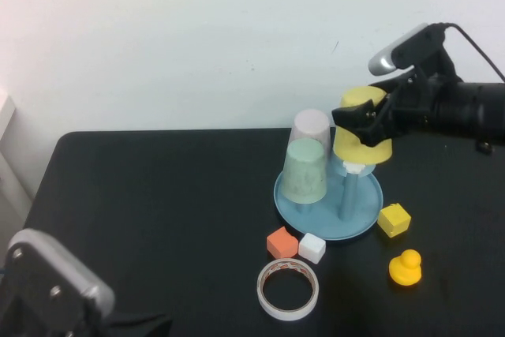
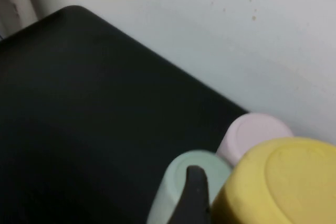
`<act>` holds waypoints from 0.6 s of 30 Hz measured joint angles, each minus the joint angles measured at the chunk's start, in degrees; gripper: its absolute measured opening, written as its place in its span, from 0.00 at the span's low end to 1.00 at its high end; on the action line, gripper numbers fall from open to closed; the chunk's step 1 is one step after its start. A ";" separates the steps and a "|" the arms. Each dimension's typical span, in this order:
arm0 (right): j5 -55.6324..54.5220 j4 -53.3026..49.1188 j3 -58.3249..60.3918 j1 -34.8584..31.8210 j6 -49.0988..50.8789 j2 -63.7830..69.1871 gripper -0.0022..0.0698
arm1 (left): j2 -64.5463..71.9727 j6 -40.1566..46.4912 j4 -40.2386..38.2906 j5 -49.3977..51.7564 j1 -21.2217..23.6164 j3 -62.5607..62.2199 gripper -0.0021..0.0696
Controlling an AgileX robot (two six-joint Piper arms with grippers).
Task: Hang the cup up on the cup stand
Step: Place the cup on the cup holder
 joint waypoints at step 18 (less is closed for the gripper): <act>-1.63 0.12 -6.16 0.00 0.33 10.67 0.84 | -6.03 -0.28 -1.39 5.80 0.00 0.54 0.03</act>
